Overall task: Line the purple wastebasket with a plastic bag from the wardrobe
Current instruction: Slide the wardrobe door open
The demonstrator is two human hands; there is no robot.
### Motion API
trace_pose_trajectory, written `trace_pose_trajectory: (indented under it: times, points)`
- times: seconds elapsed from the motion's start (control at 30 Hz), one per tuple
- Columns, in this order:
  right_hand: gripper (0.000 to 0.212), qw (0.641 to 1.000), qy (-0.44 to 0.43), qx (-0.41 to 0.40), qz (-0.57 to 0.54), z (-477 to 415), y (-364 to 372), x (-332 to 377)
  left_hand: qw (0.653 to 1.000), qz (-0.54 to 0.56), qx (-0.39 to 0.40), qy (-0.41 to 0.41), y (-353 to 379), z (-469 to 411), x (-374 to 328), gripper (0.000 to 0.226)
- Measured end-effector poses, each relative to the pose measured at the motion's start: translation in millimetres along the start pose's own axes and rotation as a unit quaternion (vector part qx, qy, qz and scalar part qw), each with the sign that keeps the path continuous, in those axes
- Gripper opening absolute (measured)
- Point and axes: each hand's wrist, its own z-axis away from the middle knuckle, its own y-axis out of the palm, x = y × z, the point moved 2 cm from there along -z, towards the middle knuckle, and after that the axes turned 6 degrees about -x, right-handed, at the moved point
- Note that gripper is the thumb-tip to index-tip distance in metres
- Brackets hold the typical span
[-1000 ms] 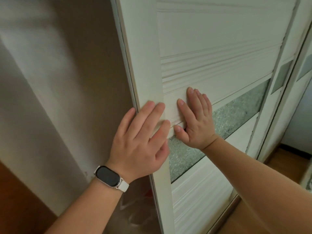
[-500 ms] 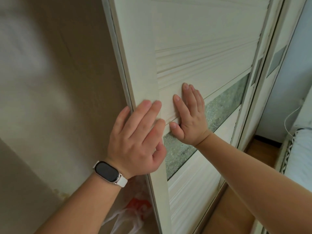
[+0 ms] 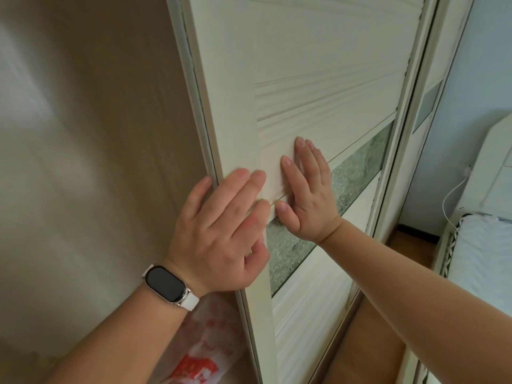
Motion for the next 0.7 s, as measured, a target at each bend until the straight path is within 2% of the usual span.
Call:
trace_pose_trajectory:
  times: [0.13,0.33,0.7]
  points:
    - [0.062,1.000,0.022,0.019,-0.005,2.9,-2.1,-14.8,0.999,-0.001,0.005,0.034,16.8,-3.7,3.6,0.038]
    - [0.059,0.997,0.051,0.033,-0.039,-0.2,-8.5,-13.6,0.999,0.022,-0.016,0.038,33.2,-7.0,0.3,0.037]
    - [0.064,0.997,0.061,0.035,-0.025,-1.8,-6.9,-18.7,0.994,0.087,-0.037,0.054,51.7,-19.3,0.9,0.030]
